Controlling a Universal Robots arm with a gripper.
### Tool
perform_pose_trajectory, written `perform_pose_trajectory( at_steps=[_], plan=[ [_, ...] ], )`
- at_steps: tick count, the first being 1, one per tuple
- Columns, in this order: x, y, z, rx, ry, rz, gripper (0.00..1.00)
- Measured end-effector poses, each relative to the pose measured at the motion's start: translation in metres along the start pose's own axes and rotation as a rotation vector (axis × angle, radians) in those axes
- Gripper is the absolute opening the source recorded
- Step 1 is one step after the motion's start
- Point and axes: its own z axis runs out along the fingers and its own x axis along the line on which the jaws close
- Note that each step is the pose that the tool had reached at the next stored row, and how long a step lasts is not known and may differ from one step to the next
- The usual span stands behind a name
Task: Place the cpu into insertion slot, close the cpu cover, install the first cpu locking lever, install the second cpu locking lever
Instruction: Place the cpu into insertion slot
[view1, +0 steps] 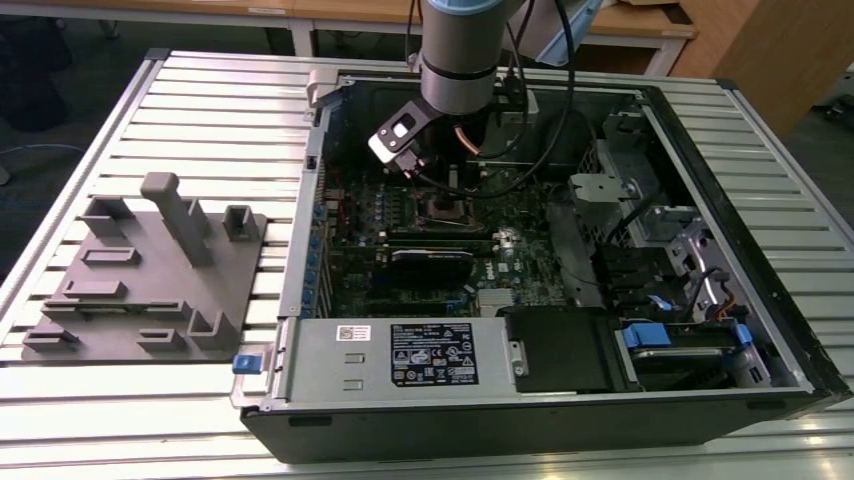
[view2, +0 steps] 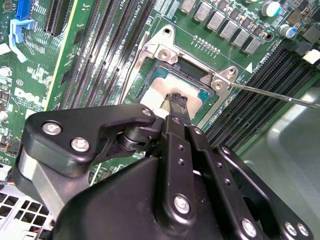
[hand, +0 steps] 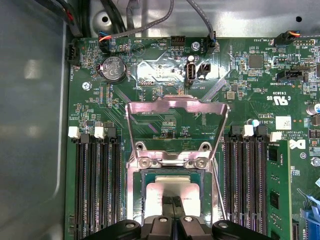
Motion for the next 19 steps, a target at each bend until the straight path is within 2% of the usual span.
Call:
perform_pose_trajectory(
  at_steps=[6,8,12,19],
  plan=[
    [0.0001,0.0001,-0.0007,-0.0006,0.0008,0.000,0.11],
    [0.0004,0.0003,-0.0024,-0.0010,0.0019,0.000,0.11],
    [0.0002,0.0004,-0.0086,0.0000,0.0001,0.000,0.11],
    [0.0003,0.0005,-0.0105,-0.0001,0.0002,0.000,0.11]
  ],
)
